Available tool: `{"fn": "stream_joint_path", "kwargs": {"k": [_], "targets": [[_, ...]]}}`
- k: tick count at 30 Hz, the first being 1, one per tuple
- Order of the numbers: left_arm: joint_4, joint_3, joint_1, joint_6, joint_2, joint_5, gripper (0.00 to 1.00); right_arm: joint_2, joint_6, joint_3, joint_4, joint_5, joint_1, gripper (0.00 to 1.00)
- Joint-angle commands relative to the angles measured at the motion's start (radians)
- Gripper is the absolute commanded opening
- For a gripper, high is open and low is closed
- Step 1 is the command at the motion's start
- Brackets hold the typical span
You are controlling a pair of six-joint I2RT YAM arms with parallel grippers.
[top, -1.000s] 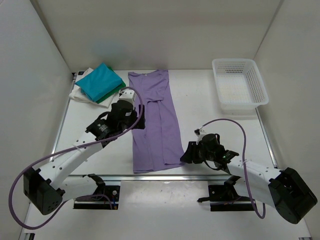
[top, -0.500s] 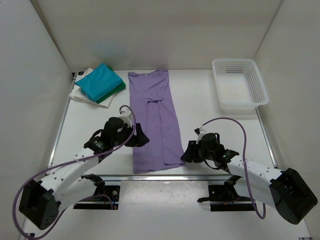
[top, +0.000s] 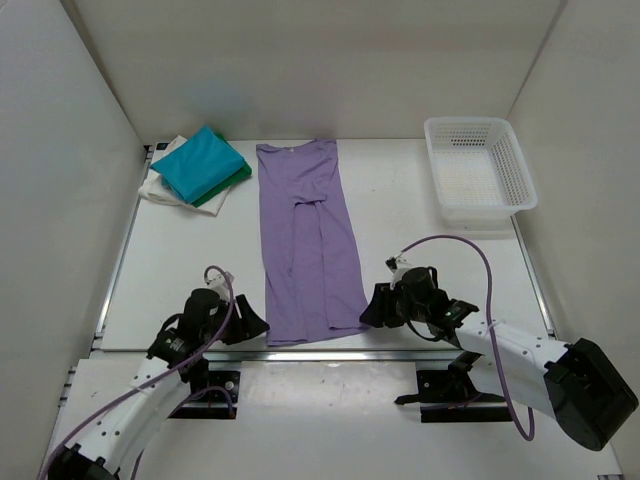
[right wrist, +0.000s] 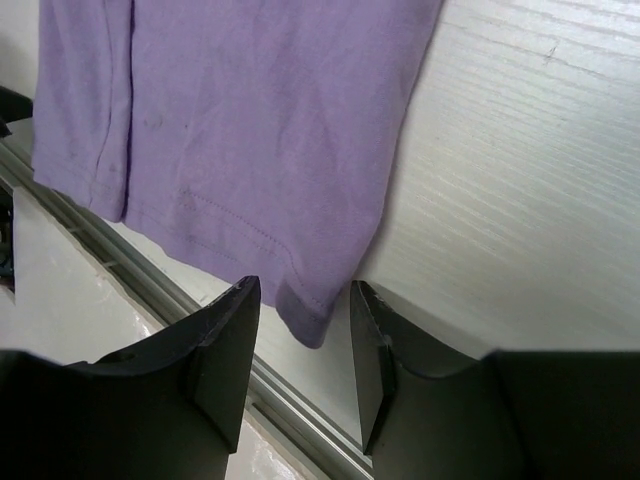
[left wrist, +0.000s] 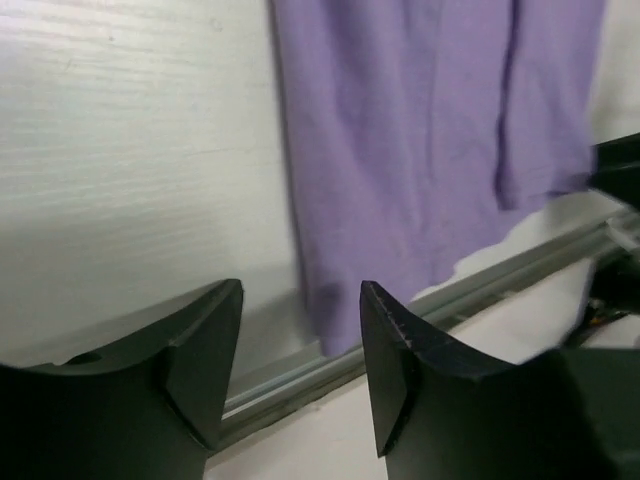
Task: Fold and stack the t-shirts
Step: Grab the bottom of the folded rectangular tshirt with both arms, then fold the folded rectangular tshirt in 1/3 of the way
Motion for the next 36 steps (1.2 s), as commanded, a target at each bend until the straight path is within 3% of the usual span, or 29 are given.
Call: {"fn": "stream_joint_path", "kwargs": {"k": [1,5,10,16,19,21,23,25,28,30,32,34,36], "targets": [[0.006,-0.037,0.061,-0.046,-0.022,0.105,0.63,-0.023,-0.004,0.009,0.022,-0.012,-0.008,0.38],[0.1,-0.091,-0.074,-0.149,-0.016,0.077,0.61,-0.036,0.008,0.001,0.025,0.005,0.008,0.38],[0.031,-0.083,-0.056,-0.103,-0.022,0.102,0.53,-0.056,0.045,-0.039,0.05,-0.004,0.023,0.38],[0.046,-0.103,-0.086,-0.134,-0.035,0.114,0.51,-0.043,0.081,-0.067,0.073,0.019,0.054,0.34],[0.092,-0.108,-0.094,-0.135,-0.01,0.126,0.41,-0.029,0.088,-0.077,0.099,0.005,0.04,0.24],[0.073,-0.076,-0.108,-0.122,0.008,0.106,0.3,-0.02,0.094,-0.088,0.109,0.009,0.037,0.12],[0.037,-0.057,-0.102,-0.099,0.007,0.097,0.12,-0.02,0.109,-0.077,0.1,0.025,0.06,0.01],[-0.021,-0.027,-0.093,-0.073,0.004,0.106,0.01,-0.04,0.12,-0.068,0.062,0.052,0.115,0.0],[-0.116,0.053,-0.087,-0.071,-0.049,0.143,0.0,-0.115,0.166,-0.042,-0.043,0.13,0.242,0.01],[-0.168,0.184,-0.08,-0.066,-0.065,0.122,0.0,-0.172,0.187,-0.001,-0.142,0.204,0.316,0.0],[-0.196,0.291,-0.039,-0.007,0.034,0.123,0.0,-0.187,0.14,0.094,-0.2,0.206,0.281,0.0],[-0.164,0.395,0.008,0.019,0.12,0.152,0.0,-0.151,0.06,0.189,-0.239,0.133,0.189,0.0],[-0.115,0.481,0.022,0.058,0.249,0.09,0.0,-0.059,-0.03,0.306,-0.231,0.079,0.061,0.0]]}}
